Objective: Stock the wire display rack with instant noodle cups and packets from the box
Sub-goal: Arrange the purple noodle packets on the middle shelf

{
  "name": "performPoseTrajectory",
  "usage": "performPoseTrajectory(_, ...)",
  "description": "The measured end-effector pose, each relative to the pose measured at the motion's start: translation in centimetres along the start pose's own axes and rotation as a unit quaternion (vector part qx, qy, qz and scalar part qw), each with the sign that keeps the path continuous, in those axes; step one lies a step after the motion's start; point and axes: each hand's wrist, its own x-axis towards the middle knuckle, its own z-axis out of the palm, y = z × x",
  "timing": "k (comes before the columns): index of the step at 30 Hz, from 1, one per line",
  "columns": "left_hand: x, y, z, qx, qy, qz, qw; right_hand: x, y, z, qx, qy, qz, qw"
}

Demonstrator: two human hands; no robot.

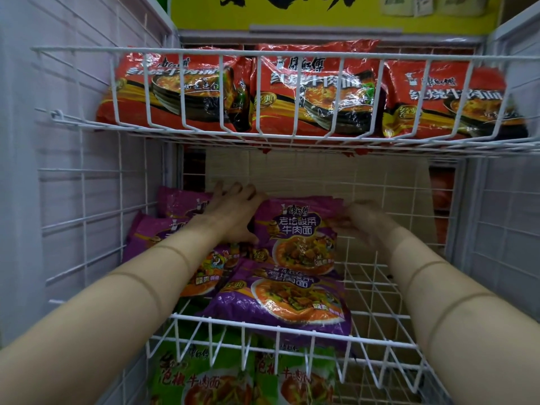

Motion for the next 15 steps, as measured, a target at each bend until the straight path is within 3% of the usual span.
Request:
performPoseTrajectory(3, -0.1, -0.4, -0.1, -0.023, 0.002, 0.011, 1.000, 0.0, -0.2, 0.2, -0.050, 0.019, -0.008, 0.999)
performPoseTrajectory(7, -0.7, -2.2, -0.8, -0.152, 0.046, 0.031, 0.987, 0.6, -0.8, 0.8, -0.181, 0.089, -0.082, 0.976)
performPoseTrajectory(12, -1.3, -4.9, -1.4, -0.248, 0.091, -0.047, 0.963, -0.2, -1.3, 2.6, -0.222, 0.048, -0.148, 0.962)
performPoseTrajectory(14, -1.6, -5.4, -2.0, -0.238, 0.048, -0.089, 0.966, -0.8, -1.3, 3.3, -0.248, 0.011, -0.165, 0.954)
performPoseTrajectory(15, -1.8, -5.9, -2.1, -0.227, -0.009, -0.108, 0.968, -1.0, -1.2, 3.6, -0.251, -0.010, -0.168, 0.953)
